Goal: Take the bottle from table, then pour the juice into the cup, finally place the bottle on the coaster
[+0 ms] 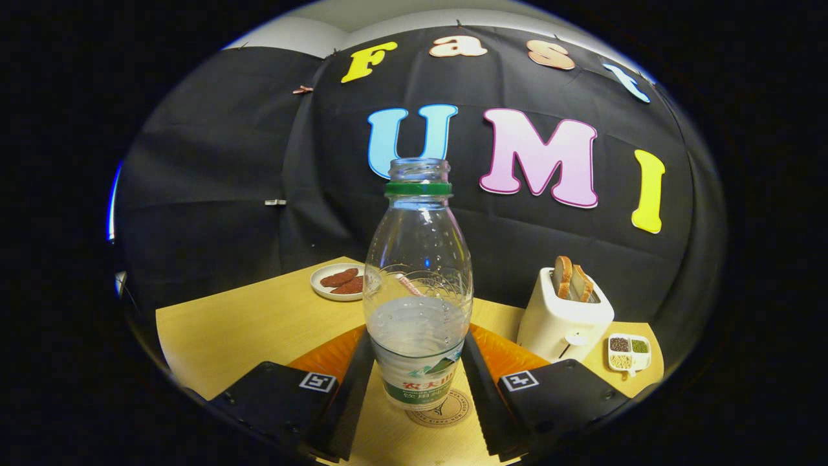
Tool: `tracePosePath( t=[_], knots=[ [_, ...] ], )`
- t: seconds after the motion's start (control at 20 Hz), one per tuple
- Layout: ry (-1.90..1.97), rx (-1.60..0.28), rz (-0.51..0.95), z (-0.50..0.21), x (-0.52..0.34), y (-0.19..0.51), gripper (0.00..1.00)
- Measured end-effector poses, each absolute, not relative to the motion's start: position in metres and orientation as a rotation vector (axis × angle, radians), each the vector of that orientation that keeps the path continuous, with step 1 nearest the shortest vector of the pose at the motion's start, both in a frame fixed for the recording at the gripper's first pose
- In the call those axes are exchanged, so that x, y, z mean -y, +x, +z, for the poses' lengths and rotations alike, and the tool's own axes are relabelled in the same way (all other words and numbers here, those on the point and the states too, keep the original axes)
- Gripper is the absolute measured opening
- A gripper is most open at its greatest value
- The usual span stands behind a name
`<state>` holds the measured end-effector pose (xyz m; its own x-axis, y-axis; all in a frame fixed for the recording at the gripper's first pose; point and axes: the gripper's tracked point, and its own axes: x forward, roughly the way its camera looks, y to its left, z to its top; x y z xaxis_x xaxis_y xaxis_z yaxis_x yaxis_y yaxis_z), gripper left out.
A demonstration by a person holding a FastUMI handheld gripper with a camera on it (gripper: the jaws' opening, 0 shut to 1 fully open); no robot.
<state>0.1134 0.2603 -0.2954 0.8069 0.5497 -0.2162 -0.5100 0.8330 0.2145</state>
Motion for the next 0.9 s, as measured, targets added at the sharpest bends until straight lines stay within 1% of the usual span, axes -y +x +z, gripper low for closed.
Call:
tracePosePath(
  t=[0.2, 0.4, 0.9],
  knots=[
    [0.186, -0.314, 0.513, -0.332, -0.25, 0.128, 0.78],
    [0.173, -0.325, 0.487, -0.352, -0.247, 0.135, 0.78],
    [0.184, -0.352, 0.481, -0.373, -0.249, 0.136, 0.79]
  ],
)
